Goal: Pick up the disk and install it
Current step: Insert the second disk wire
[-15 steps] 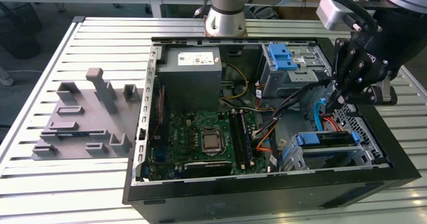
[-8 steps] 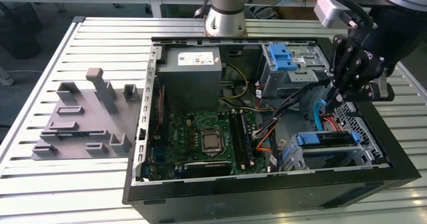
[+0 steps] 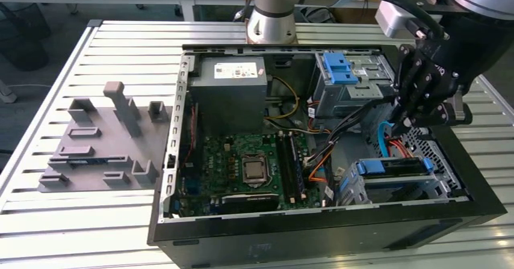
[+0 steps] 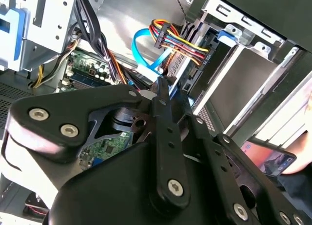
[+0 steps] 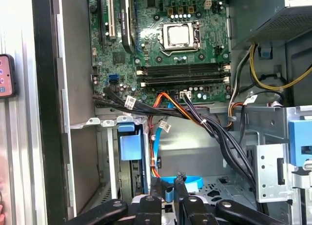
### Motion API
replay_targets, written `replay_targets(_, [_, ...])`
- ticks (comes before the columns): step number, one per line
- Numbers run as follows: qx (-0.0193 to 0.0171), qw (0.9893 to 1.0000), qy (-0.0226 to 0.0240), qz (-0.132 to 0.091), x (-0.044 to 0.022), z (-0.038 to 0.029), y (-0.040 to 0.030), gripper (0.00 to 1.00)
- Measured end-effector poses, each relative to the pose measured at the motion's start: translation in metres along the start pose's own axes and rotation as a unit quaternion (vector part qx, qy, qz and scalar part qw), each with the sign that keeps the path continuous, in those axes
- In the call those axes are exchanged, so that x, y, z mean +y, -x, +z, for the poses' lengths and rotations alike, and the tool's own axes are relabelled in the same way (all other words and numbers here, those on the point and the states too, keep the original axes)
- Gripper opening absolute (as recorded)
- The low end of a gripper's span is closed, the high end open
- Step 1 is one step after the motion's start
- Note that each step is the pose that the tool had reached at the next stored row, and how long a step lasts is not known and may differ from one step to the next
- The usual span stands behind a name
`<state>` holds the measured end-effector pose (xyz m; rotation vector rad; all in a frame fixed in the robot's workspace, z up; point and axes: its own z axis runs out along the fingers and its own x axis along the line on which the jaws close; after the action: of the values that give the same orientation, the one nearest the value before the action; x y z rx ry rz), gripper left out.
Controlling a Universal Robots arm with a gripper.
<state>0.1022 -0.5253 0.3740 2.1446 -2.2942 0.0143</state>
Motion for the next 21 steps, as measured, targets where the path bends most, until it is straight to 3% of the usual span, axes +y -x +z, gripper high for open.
replay_targets(9, [0.0046, 1.0000, -0.0003, 0.000, 0.0001, 0.0095, 0.0001, 0.25])
replay_targets(11, [0.0050, 1.0000, -0.0003, 0.000, 0.0001, 0.0105, 0.0001, 0.17])
replay_targets(13, [0.0049, 1.0000, -0.0003, 0.000, 0.0001, 0.0109, 0.0001, 0.17])
replay_targets(14, [0.0026, 1.0000, -0.0002, 0.000, 0.0001, 0.0110, 0.0000, 0.16])
replay_targets(16, [-0.0074, 1.0000, 0.0005, 0.000, 0.0001, 0.0113, 0.0000, 0.16])
replay_targets(17, [-0.0098, 1.0000, 0.0006, 0.000, 0.0001, 0.0117, 0.0000, 0.16])
replay_targets(19, [-0.0108, 0.9999, -0.0028, 0.000, 0.0001, 0.0129, -0.0001, 0.16])
replay_targets(21, [-0.0112, 0.9999, -0.0104, -0.001, 0.0011, 0.0134, -0.0006, 0.16])
